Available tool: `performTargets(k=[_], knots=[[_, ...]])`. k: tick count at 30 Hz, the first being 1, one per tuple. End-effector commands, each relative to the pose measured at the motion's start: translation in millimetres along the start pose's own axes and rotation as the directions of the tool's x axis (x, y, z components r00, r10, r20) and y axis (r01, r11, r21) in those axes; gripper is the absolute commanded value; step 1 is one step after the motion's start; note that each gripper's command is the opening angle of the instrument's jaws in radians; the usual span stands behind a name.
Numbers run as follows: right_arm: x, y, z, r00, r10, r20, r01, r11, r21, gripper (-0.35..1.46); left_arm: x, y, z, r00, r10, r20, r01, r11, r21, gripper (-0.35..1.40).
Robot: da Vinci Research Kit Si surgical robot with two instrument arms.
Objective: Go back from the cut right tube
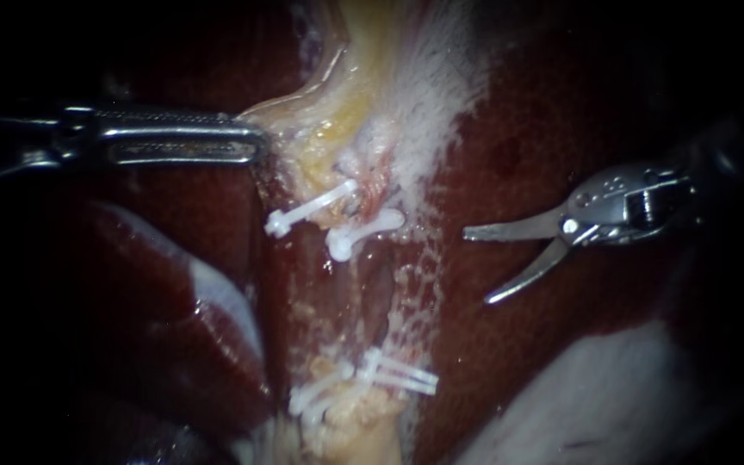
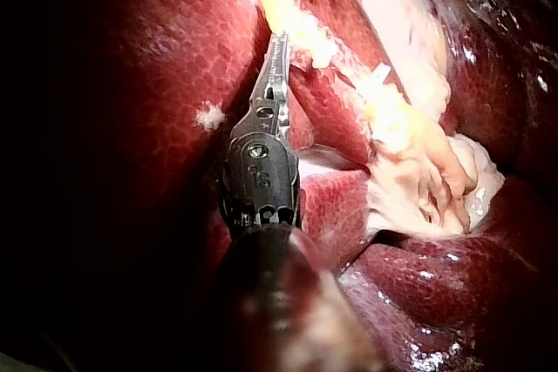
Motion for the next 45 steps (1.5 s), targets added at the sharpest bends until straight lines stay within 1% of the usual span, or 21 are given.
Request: performTargets(k=[1,6,12,17,24,32,45], knots=[[0.0,0.1,-0.2,1.000,0.003,-0.002,-0.003,1.000,-0.006,1.40,0.1,0.0,0.1,1.0000,0.000,0.000,0.000,1.000,0.000,-0.35],[-0.1,0.1,-0.4,1.000,0.003,-0.001,-0.003,1.000,-0.013,1.41,0.3,-0.1,0.3,1.0000,0.001,0.004,-0.002,1.000,0.004,-0.35],[-0.2,0.1,-0.5,1.000,0.002,-0.001,-0.002,1.000,-0.013,1.43,0.9,-0.2,0.8,0.9999,0.005,-0.010,-0.005,1.000,0.014,-0.35],[-0.2,-0.1,-0.5,1.000,0.001,-0.001,-0.001,1.000,-0.012,1.43,2.2,-0.7,2.0,0.9992,0.015,-0.037,-0.013,0.999,0.035,-0.35],[-0.4,-0.4,-0.5,1.000,-0.001,-0.001,0.001,1.000,-0.013,1.43,3.7,-1.3,3.5,0.9972,0.032,-0.067,-0.028,0.998,0.059,-0.35],[-0.3,-0.7,-0.5,1.000,-0.001,-0.001,0.001,1.000,-0.010,1.43,5.6,-2.5,5.3,0.9941,0.024,-0.106,-0.015,0.996,0.089,-0.35],[-0.3,-1.1,-0.4,1.000,-0.001,-0.001,0.001,1.000,-0.004,1.43,6.6,-3.2,6.2,0.9921,0.024,-0.123,-0.010,0.994,0.109,-0.35]])
